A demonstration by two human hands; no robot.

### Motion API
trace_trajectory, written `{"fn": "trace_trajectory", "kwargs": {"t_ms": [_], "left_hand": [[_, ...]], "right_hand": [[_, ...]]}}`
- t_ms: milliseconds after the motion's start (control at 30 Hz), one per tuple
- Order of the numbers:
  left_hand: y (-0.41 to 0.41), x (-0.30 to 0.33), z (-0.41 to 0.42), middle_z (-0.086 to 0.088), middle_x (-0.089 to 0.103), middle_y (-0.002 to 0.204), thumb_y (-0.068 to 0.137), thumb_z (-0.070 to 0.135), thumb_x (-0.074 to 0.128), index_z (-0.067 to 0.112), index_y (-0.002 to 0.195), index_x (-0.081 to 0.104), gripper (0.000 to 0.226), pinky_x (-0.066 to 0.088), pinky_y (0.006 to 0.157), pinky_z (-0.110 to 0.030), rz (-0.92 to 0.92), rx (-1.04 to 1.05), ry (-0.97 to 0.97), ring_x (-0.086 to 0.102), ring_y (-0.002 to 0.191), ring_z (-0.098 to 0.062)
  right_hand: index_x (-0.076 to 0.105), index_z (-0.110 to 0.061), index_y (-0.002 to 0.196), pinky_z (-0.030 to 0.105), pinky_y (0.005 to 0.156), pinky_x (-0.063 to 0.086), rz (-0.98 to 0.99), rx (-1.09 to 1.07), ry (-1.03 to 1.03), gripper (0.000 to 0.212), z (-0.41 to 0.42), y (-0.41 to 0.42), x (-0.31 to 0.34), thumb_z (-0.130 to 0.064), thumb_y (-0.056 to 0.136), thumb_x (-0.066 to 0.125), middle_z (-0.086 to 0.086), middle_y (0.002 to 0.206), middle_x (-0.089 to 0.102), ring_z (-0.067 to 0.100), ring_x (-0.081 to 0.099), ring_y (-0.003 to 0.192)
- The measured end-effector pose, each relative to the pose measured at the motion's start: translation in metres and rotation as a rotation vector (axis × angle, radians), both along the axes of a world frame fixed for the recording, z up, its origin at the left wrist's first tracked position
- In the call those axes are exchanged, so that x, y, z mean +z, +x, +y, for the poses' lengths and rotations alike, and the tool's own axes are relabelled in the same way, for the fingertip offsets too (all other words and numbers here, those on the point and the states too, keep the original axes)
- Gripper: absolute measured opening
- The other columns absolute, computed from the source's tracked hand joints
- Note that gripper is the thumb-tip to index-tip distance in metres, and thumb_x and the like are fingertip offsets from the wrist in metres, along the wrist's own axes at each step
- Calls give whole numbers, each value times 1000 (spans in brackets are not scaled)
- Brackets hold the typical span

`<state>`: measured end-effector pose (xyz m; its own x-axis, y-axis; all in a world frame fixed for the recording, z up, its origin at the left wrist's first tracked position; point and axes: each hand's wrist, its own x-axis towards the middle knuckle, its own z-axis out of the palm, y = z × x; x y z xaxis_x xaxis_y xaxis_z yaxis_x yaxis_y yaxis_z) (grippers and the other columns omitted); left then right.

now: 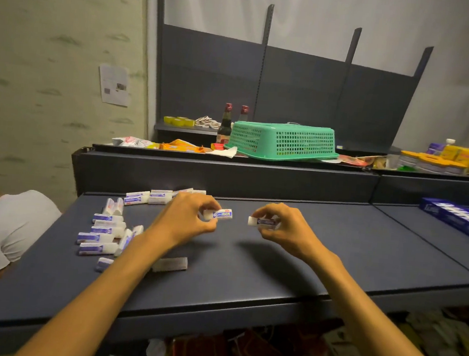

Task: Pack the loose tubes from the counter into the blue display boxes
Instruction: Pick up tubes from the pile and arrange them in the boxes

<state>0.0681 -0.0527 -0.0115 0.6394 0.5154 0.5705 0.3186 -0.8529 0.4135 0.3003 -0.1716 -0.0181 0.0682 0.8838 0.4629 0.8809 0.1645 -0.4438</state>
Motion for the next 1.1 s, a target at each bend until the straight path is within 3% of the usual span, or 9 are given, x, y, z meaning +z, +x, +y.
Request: {"fn": "trace_trajectory", "kwargs": {"t_ms": [167, 433, 733, 933, 1100], "left_hand": [[76, 5, -45, 6, 64, 89, 73, 17, 77, 18, 94, 75, 22, 55, 68, -28, 5, -73, 87, 58, 74, -8], [208, 9, -150, 7, 65, 90, 73, 20, 74, 21, 94, 73, 22, 55, 65, -38, 40, -140, 154, 57, 74, -14], [353, 15, -254, 5, 65, 97, 78, 23, 75, 20, 101, 73, 23, 55, 69, -35, 59, -249, 175, 58, 78, -13], [451, 11, -294, 4, 65, 100, 79, 23, 76, 19, 102, 72, 24, 55, 71, -32, 76, -355, 164, 58, 81, -12], [539, 5, -306, 5, 64, 99, 78, 26, 75, 22, 102, 72, 25, 55, 72, -34, 71, -402, 154, 58, 83, -12]], "right_hand": [[70, -20, 105, 20, 78, 49, -36, -84, 38, 30, -68, 59, 1, -7, 78, 75, -1, 99, 64, 13, 59, 89], [70, -18, 104, 14, 74, 45, -69, -200, 78, 30, -201, 181, 12, -6, 77, 77, -10, 95, 60, 12, 57, 87], [69, -17, 106, 23, 83, 49, -53, -355, 69, 29, -326, 296, 12, -7, 80, 75, -5, 99, 62, 11, 57, 92], [69, -14, 107, 8, 76, 42, -64, -492, 48, 28, -380, 371, 11, -6, 81, 73, -5, 99, 61, 10, 56, 90], [69, -14, 107, 12, 77, 45, -48, -569, 49, 27, -404, 444, 9, -6, 81, 73, -5, 98, 63, 11, 58, 90]]}}
